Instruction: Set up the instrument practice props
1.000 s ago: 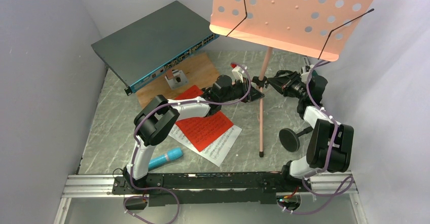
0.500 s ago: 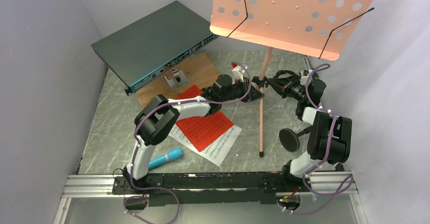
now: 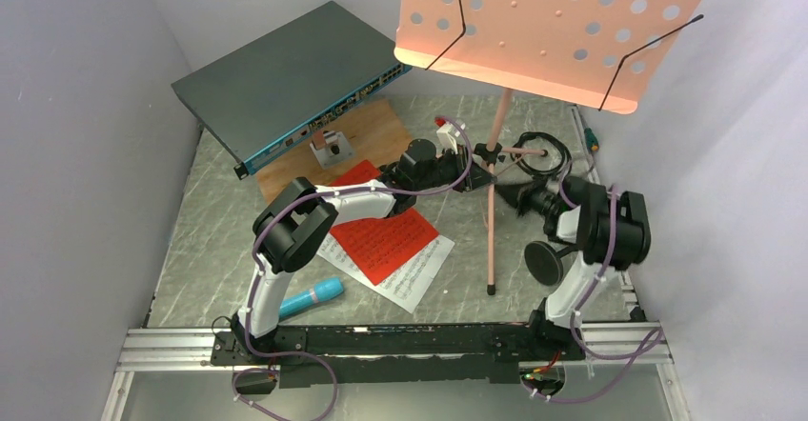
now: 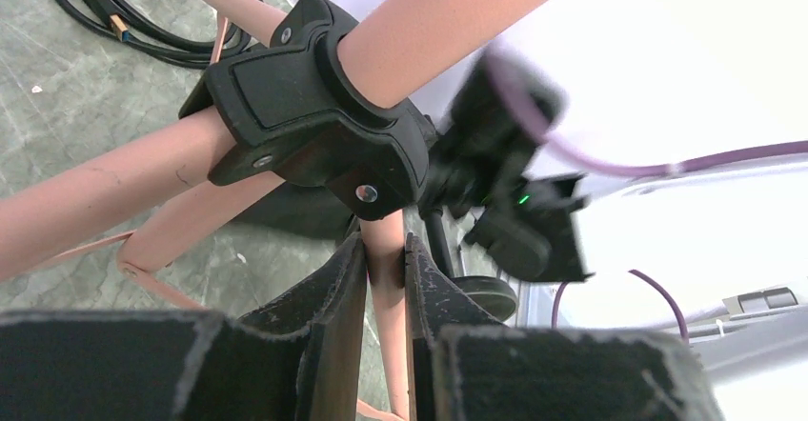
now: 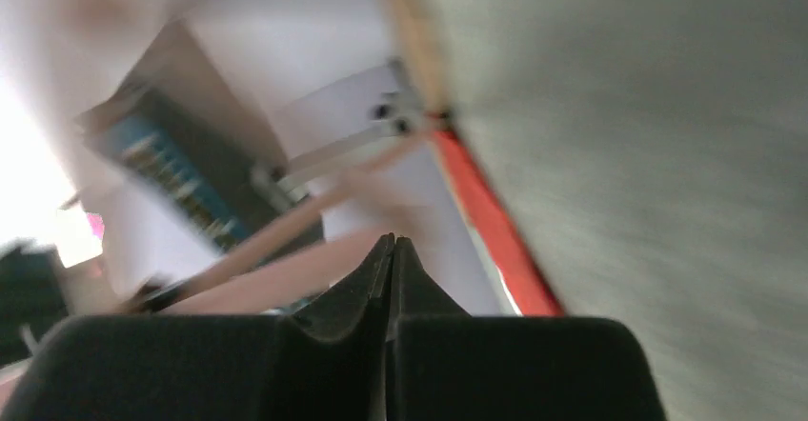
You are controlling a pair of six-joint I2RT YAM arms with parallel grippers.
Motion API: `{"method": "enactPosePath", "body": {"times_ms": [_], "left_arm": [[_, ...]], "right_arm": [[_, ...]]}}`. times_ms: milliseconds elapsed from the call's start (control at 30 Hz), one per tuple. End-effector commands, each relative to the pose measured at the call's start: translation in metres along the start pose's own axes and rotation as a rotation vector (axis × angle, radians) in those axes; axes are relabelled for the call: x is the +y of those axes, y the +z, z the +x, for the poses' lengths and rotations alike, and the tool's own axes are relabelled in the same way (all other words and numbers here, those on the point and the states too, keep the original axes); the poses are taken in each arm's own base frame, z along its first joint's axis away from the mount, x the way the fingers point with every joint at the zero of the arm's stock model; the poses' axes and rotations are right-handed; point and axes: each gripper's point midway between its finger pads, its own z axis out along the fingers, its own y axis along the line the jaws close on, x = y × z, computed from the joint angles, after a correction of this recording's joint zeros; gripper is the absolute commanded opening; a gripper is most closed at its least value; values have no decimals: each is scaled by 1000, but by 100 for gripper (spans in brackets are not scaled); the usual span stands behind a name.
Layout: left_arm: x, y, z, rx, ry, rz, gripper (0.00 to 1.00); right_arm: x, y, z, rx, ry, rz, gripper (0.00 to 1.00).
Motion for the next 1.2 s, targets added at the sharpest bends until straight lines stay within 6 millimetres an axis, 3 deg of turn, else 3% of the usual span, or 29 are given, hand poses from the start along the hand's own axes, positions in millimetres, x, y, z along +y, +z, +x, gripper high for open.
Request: {"method": "enactPosePath", "body": {"times_ms": [0, 133, 267, 433, 567, 767, 933, 1167], "left_arm": [[117, -38, 105, 288, -102, -352, 0], [117, -38, 105, 291, -107, -350, 0], [115, -37, 104, 286, -107, -338, 0], [118, -38, 102, 283, -105, -344, 0], [118, -36, 104, 286, -113, -337, 0], [118, -37, 104, 286, -112, -339, 0], [118, -38, 101, 285, -109, -343, 0], [120, -40, 100, 289, -90, -358, 0]], "right_arm": [[-108, -10, 24, -5, 261, 326, 0], [-75, -10, 11, -41, 85, 302, 0], [-33, -23, -10, -166, -226, 362, 0], [19, -56, -24, -375, -698, 483, 42], [48, -65, -17, -483, -936, 478, 59], [67, -58, 0, -465, -1275, 372, 75], [67, -59, -10, -484, -1411, 392, 73], [71, -53, 5, -438, -1571, 282, 68]]}}
